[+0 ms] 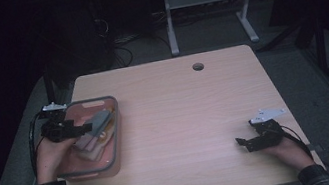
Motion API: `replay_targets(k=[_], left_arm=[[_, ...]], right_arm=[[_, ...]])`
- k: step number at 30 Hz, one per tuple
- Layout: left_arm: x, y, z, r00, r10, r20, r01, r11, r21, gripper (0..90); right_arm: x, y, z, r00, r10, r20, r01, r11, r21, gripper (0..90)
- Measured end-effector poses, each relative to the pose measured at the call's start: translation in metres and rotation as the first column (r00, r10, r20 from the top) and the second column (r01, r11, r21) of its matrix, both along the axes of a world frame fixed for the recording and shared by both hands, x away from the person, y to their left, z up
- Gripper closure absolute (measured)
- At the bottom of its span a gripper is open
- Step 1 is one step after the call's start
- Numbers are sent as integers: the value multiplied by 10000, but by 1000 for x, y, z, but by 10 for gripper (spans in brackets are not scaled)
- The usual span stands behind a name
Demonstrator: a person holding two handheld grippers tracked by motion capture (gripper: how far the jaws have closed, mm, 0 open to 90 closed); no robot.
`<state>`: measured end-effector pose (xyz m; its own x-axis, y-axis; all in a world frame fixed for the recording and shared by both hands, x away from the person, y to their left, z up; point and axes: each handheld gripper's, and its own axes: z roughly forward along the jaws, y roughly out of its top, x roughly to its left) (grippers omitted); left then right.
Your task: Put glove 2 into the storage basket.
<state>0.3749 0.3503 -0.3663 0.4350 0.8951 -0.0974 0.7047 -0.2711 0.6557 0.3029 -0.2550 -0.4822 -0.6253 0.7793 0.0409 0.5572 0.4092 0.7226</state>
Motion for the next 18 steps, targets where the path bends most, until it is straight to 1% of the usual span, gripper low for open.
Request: replay_targets(k=[3, 5, 6, 8, 9, 11, 12, 13, 14, 15, 16, 18], left_arm=[[0, -2, 2, 10000, -64, 73, 65, 9999, -101, 170], [-1, -8, 3, 9996, -271, 106, 273, 9994, -214, 170], [-1, -8, 3, 9996, -271, 106, 273, 9994, -214, 170], [0, -14, 4, 9987, -492, 95, 495, 9983, -297, 170], [0, -20, 5, 9978, -651, 115, 655, 9970, -419, 171], [1, -27, 5, 9959, -898, 142, 905, 9943, -556, 170], [1, -27, 5, 9959, -898, 142, 905, 9943, -556, 170], [1, -33, 7, 9934, -1130, 202, 1141, 9914, -639, 170], [1, -36, 7, 9922, -1226, 227, 1239, 9897, -711, 170], [1, -36, 7, 9922, -1226, 227, 1239, 9897, -711, 170], [1, -43, 8, 9903, -1365, 249, 1382, 9865, -881, 170], [2, -50, 8, 9873, -1563, 278, 1583, 9825, -982, 170]], right_arm=[[0, 0, 0, 10000, 3, 0, -3, 10000, -4, 126], [0, 0, 0, 10000, 11, 4, -11, 10000, -12, 126], [0, 0, 0, 10000, 10, -1, -10, 10000, -12, 126], [0, 0, 0, 10000, 10, 3, -10, 10000, -8, 126], [0, 0, 0, 10000, 11, 6, -11, 10000, -8, 126], [0, 0, 0, 10000, 8, 4, -8, 10000, -10, 126], [0, 0, 0, 10000, 16, 10, -16, 10000, -20, 126], [0, 0, 0, 10000, 14, 6, -14, 10000, -16, 127], [0, 0, 0, 10000, 24, 11, -24, 10000, -39, 127], [0, 0, 0, 10000, 10, 4, -10, 10000, -13, 126], [0, 0, 0, 10000, 9, 2, -9, 10000, -13, 126], [0, 0, 0, 10000, 13, 3, -13, 10000, -14, 126]])
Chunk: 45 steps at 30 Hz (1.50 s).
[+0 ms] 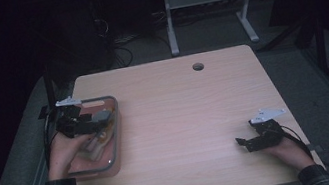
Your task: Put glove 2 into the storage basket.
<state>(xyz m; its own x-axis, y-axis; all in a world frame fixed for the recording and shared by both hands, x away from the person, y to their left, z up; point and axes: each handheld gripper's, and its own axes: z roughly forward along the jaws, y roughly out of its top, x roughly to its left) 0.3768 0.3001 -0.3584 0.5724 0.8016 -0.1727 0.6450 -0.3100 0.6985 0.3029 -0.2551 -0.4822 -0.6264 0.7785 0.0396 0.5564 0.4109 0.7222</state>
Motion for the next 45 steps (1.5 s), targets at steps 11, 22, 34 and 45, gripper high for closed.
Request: replay_targets(k=[11, 22, 34, 45], left_arm=[[-2, -40, -1, 9965, -827, 143, 829, 9963, -215, 170], [-8, -73, -5, 9888, -1461, 320, 1475, 9881, -446, 170], [-17, -111, -18, 9742, -2224, 372, 2236, 9741, -324, 170], [-32, -149, -34, 9545, -2957, 391, 2952, 9553, 179, 170]], right_arm=[[0, 0, 0, 10000, -12, -7, 12, 10000, 21, 126], [0, 0, 0, 10000, -9, -4, 9, 10000, 20, 126], [0, 0, 0, 10000, 11, -4, -11, 10000, 14, 123], [0, 0, 0, 10000, 15, -2, -15, 10000, 14, 122]])
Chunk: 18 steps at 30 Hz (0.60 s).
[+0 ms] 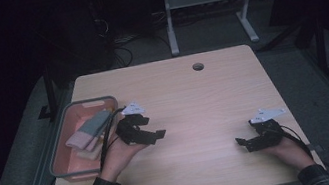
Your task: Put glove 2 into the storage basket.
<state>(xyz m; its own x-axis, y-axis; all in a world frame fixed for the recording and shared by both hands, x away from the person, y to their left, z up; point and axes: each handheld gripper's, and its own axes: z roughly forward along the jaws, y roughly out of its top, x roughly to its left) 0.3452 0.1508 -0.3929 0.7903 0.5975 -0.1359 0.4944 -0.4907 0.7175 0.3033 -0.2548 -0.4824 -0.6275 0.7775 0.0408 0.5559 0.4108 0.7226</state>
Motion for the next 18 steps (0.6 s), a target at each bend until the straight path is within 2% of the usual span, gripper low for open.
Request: replay_targets(k=[11, 15, 16, 18], left_arm=[[-15, -27, -23, 9984, -554, 123, 549, 9978, 381, 170], [-18, -31, -29, 9978, -628, 216, 622, 9977, 275, 170], [-20, -33, -34, 9963, -783, 348, 766, 9959, 480, 169], [-21, -34, -37, 9958, -852, 332, 833, 9950, 550, 169]], right_arm=[[0, 0, 0, 10000, 0, -1, 0, 10000, 0, 122], [0, 0, 0, 10000, 1, -3, -1, 10000, -2, 122], [0, 0, 0, 10000, 1, -1, -1, 10000, 0, 123], [0, 0, 0, 10000, 1, -1, -1, 10000, 0, 122]])
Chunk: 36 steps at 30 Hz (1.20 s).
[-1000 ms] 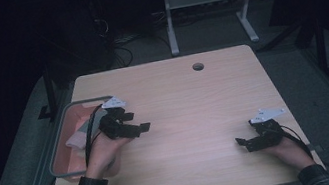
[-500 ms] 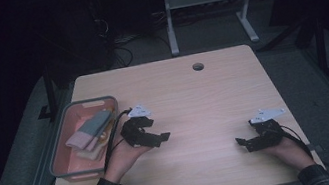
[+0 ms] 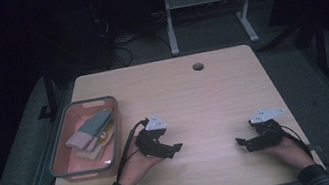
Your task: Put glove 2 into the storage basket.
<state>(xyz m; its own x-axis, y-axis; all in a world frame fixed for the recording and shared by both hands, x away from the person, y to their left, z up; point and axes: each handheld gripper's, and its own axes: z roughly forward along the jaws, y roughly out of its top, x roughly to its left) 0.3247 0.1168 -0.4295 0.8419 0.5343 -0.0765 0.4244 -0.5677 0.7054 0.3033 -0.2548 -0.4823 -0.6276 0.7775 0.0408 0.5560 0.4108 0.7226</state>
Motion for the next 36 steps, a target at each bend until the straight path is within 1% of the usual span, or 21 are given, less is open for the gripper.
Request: replay_targets(k=[3, 5, 8, 9, 10, 12, 14, 16, 19, 20, 23, 25, 28, 29, 30, 32, 36], left_arm=[[-4, -4, -9, 9999, -151, 1, 151, 9999, 28, 169], [-6, -6, -12, 9998, -170, 45, 169, 9997, 165, 168], [-8, -8, -15, 9998, -188, 104, 187, 9997, 125, 164], [-8, -9, -18, 9997, -211, 91, 210, 9997, 124, 164], [-9, -12, -23, 9996, -282, 13, 282, 9993, 240, 163], [-10, -15, -27, 9992, -382, -65, 384, 9986, 353, 158], [-11, -18, -30, 9991, -430, 10, 429, 9984, 370, 153], [-11, -20, -32, 9987, -515, -16, 515, 9978, 411, 153], [-13, -23, -36, 9984, -567, 91, 562, 9973, 472, 139], [-14, -24, -37, 9983, -567, 144, 561, 9975, 420, 139], [-14, -26, -41, 9979, -635, 159, 626, 9968, 494, 131], [-15, -27, -44, 9979, -620, 208, 610, 9972, 443, 124], [-17, -28, -47, 9965, -650, 523, 630, 9973, 386, 122], [-17, -28, -47, 9965, -650, 523, 630, 9973, 386, 122], [-17, -28, -49, 9948, -756, 687, 737, 9968, 295, 121], [-16, -28, -49, 9949, -735, 694, 721, 9971, 222, 121], [-17, -28, -49, 9933, -906, 714, 889, 9957, 253, 121]], right_arm=[[0, 0, 0, 10000, 1, 6, -1, 10000, -5, 122], [0, 0, 0, 10000, -1, 5, 1, 10000, -5, 123], [0, 0, 0, 10000, -1, 2, 1, 10000, -3, 123], [0, 0, 0, 10000, 1, 3, -1, 10000, -3, 123], [0, 0, 0, 10000, 1, 2, -1, 10000, -3, 123], [0, 0, 0, 10000, 11, 8, -11, 10000, -16, 122], [0, 0, 0, 10000, -6, 4, 6, 10000, 4, 123], [0, 0, 0, 10000, -1, 5, 1, 10000, -1, 122], [0, 0, 0, 10000, 8, 4, -8, 10000, -12, 122], [0, 0, 0, 10000, 14, 12, -14, 10000, -18, 122], [0, 0, 0, 10000, 8, 3, -8, 10000, -10, 123], [0, 0, 0, 10000, 11, 7, -11, 10000, -12, 123], [0, 0, 0, 10000, 15, 13, -15, 10000, -18, 122], [0, 0, 0, 10000, 11, 7, -11, 10000, -13, 122], [0, 0, 0, 10000, 13, 12, -13, 10000, -17, 122], [0, 0, 0, 10000, 11, 12, -11, 10000, -16, 123], [0, 0, 0, 10000, 9, 11, -9, 10000, -17, 123]])
